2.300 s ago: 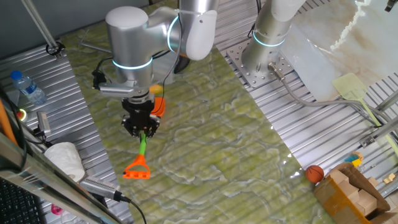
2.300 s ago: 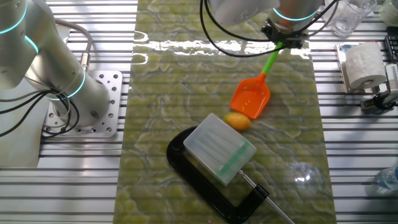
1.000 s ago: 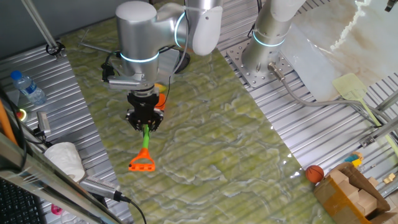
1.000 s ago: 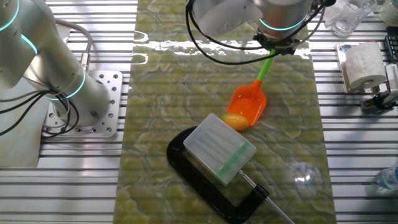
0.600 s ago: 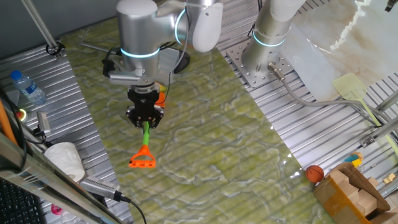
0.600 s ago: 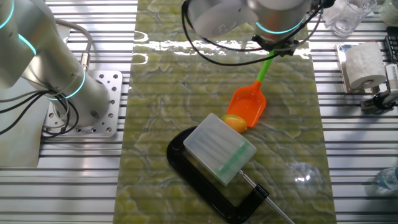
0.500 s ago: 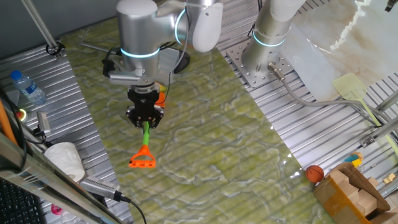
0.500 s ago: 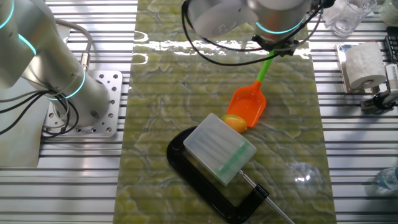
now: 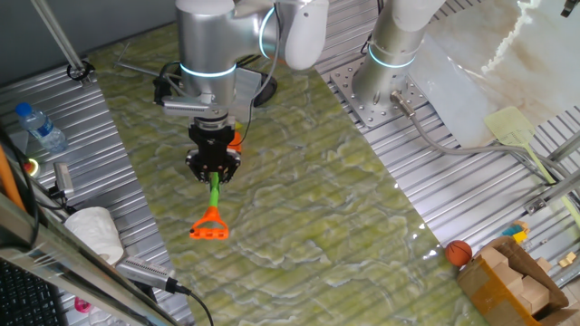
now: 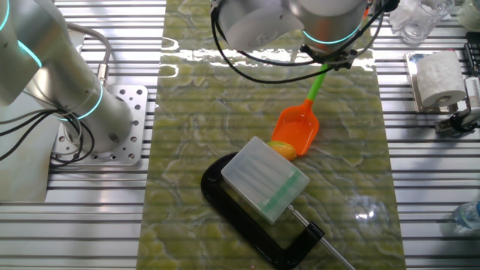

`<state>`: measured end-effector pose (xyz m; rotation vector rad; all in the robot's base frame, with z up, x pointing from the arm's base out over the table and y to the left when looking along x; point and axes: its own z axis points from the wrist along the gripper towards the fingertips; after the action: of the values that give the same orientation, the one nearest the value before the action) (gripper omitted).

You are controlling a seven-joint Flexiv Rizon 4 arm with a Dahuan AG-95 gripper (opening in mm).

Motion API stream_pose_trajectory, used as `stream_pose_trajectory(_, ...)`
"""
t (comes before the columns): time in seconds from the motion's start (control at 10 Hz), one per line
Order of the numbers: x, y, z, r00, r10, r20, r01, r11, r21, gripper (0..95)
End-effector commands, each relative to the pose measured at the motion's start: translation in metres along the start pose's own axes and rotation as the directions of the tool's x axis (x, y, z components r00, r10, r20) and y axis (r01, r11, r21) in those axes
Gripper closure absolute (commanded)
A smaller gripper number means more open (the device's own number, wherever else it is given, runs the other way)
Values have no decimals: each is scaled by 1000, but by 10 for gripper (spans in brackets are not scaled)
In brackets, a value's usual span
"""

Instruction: Use a shovel to scoop up an object

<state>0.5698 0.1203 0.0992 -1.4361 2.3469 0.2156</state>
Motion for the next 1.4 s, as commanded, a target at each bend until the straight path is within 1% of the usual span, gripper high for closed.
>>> stream_pose_trajectory(0.1,2,0,0,1000,-3,-2,3,1000,3,950)
stream_pose_trajectory(0.5,8,3,-4,1000,-21,-2,21,1000,4,950)
stream_pose_trajectory(0.9,18,6,-7,1000,-25,-2,25,1000,1,950)
stream_pose_trajectory(1.2,22,9,-7,1000,-24,-10,24,1000,1,950)
stream_pose_trajectory(1.4,24,9,-4,999,-13,-30,13,1000,1,950)
